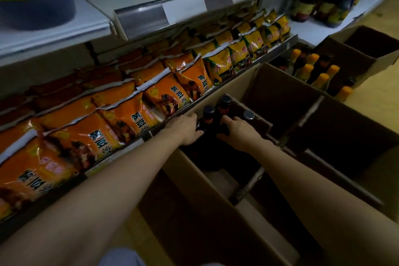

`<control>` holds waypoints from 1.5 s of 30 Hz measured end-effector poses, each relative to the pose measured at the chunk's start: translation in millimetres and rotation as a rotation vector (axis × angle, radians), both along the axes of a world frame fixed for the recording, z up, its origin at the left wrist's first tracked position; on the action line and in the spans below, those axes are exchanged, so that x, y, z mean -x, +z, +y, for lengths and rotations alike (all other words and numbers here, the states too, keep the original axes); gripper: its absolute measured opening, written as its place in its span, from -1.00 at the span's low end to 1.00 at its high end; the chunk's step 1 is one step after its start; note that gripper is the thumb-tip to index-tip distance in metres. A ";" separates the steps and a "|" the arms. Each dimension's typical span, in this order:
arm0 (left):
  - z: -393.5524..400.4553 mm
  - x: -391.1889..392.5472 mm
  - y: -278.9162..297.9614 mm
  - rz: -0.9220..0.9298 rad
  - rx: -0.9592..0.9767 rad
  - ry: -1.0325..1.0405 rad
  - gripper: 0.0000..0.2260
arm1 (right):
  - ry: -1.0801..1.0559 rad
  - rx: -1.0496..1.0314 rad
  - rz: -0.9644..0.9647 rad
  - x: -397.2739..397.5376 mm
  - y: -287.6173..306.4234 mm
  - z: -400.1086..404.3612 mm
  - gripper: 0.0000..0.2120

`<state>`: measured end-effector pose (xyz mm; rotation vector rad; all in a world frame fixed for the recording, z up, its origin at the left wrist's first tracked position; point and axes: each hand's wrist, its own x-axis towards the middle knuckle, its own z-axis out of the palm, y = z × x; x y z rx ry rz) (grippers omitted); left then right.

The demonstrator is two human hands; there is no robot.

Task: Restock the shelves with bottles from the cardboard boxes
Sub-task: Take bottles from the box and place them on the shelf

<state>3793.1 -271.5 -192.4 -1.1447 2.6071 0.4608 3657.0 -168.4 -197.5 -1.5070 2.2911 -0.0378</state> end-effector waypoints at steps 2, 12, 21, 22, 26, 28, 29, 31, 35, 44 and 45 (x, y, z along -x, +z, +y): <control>1.5 1.9 -3.1 0.024 0.027 -0.001 -0.57 | 0.012 -0.014 0.060 -2.5 -3.9 1.3 -0.64; 22.5 -4.1 -7.5 0.035 0.176 -0.056 -0.70 | -0.038 0.088 0.057 -11.5 -1.6 19.1 -0.79; 34.7 -7.6 70.4 0.082 0.303 -0.095 -0.62 | 0.009 0.182 0.157 -18.7 87.4 36.3 -0.81; 37.8 -6.8 88.0 0.082 0.301 -0.102 -0.63 | -0.007 0.185 0.139 -19.2 105.0 39.9 -0.79; 47.5 -11.1 170.0 0.083 0.274 -0.099 -0.65 | -0.047 0.242 0.114 -24.2 186.9 59.7 -0.69; 55.3 -16.4 216.3 0.089 0.273 -0.092 -0.67 | -0.058 0.253 0.114 -26.5 236.0 71.1 -0.70; 59.8 -18.9 240.5 0.089 0.269 -0.096 -0.67 | -0.071 0.249 0.112 -27.2 261.7 76.1 -0.71; 69.4 -23.4 290.8 0.099 0.244 -0.115 -0.68 | -0.091 0.244 0.095 -28.6 316.5 86.3 -0.76; 87.1 -24.8 400.0 0.142 0.219 -0.167 -0.67 | -0.156 0.257 0.069 -34.9 429.0 111.2 -0.83; 125.4 9.2 626.3 0.248 0.293 -0.467 -0.75 | -0.330 0.351 0.194 -32.0 635.6 173.5 -0.76; 130.5 15.4 650.3 0.261 0.307 -0.480 -0.74 | -0.343 0.358 0.214 -29.2 658.0 180.9 -0.75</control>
